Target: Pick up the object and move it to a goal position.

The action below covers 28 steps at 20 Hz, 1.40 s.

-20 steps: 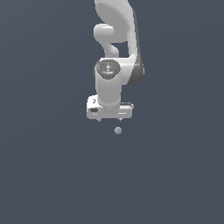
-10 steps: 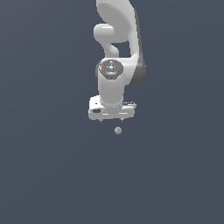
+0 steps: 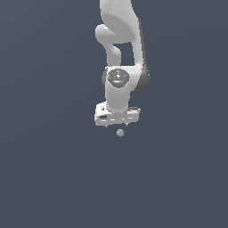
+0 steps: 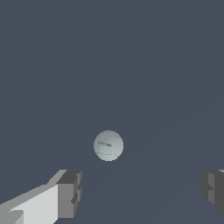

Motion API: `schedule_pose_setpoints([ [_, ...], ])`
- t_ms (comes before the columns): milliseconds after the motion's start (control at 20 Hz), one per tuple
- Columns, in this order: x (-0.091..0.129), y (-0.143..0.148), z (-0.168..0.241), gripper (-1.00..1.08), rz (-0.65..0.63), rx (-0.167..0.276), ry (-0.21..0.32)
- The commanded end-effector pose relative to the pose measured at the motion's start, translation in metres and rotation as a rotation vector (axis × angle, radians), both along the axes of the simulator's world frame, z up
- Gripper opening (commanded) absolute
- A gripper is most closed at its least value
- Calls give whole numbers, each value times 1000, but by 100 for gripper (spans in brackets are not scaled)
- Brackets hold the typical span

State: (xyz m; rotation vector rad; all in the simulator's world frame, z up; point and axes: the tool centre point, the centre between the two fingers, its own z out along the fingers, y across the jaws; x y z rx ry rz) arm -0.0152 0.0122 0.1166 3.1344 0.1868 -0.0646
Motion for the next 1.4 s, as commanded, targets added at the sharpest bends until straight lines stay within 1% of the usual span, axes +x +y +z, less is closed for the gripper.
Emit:
schedule_pose_setpoints([
  [0,-2,7,-13,100,25,1,-11],
  [250,-5,17,-33,100,65,3,-29],
  [500,-8,23,-44,100,86,5,-39],
  [900,-9,24,-50,100,88,5,-39],
  [1350,-10,24,-89,100,90,5,-41],
])
